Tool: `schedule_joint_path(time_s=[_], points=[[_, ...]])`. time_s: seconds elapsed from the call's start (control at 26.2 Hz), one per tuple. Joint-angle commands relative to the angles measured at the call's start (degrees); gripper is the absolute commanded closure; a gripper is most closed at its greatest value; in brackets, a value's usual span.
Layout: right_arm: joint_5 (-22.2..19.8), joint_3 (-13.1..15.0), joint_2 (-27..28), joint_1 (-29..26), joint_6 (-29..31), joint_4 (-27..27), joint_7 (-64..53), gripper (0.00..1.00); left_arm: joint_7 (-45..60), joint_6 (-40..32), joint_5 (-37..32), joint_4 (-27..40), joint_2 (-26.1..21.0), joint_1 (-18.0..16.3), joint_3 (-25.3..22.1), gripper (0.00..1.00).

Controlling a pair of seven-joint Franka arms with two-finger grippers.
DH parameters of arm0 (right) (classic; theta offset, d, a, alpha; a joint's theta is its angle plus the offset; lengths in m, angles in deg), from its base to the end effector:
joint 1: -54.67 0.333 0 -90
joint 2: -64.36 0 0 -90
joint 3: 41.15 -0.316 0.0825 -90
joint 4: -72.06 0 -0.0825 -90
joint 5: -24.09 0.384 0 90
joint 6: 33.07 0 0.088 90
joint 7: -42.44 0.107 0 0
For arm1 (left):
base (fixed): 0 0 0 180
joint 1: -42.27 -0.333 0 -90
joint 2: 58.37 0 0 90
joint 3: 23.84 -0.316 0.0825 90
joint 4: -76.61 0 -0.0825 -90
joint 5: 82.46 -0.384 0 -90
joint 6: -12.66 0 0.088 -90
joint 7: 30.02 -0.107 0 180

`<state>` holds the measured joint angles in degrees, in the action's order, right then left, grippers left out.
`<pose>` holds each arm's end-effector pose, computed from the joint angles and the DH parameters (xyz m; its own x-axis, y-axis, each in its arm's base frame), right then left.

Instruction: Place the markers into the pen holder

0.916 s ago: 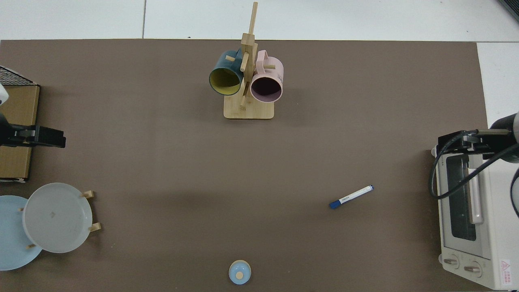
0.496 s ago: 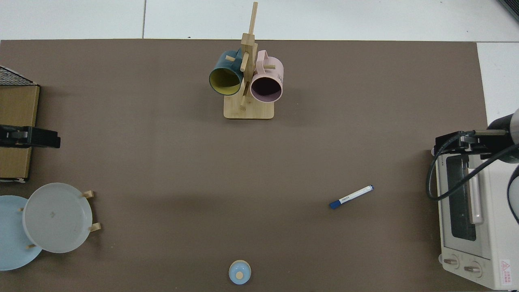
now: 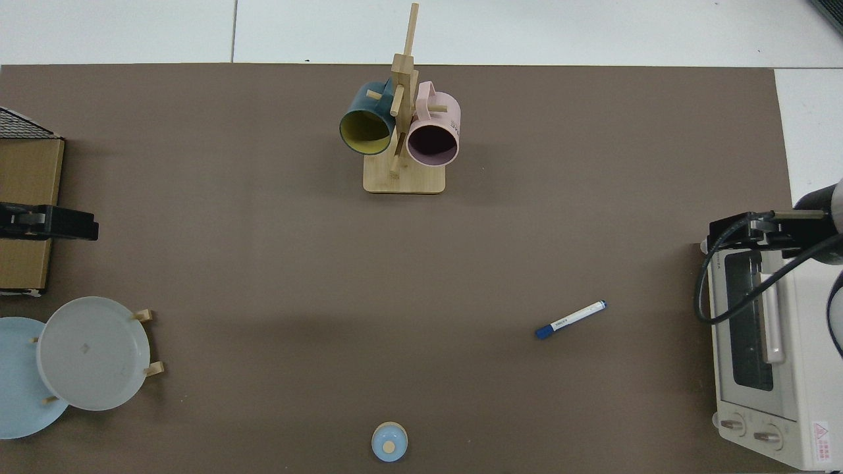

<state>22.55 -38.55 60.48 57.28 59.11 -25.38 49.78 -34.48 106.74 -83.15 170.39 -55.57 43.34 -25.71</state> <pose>0.5347 -0.0035 0.6033 0.9918 -0.1264 -0.0209 -0.1258 -0.9917 0.0266 0.5459 0.0093 0.6265 0.9965 -0.0647 0.0531 -0.0640 -0.9978 -0.0146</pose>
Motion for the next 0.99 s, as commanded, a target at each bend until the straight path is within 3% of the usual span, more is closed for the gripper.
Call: schedule_joint_path(time_s=[0.0,0.38,0.72,0.95], points=[[0.49,0.03,-0.95,-0.93,4.06,-1.26,-2.41,0.0,-0.72,0.14,0.34,0.43,0.53,-0.29,0.11,0.0],[-0.57,0.03,-1.39,-0.14,3.18,-1.88,4.07,0.0,-0.72,0.14,0.34,0.43,0.53,-0.29,0.19,0.0],[0.31,-0.41,-2.8,2.93,3.98,-7.5,11.91,0.0,-0.72,0.14,0.25,0.43,0.53,-0.29,0.19,0.0],[0.58,-0.5,-2.62,4.25,5.38,-11.45,30.24,0.0,-0.72,0.14,0.34,0.43,0.53,-0.29,0.19,0.0]])
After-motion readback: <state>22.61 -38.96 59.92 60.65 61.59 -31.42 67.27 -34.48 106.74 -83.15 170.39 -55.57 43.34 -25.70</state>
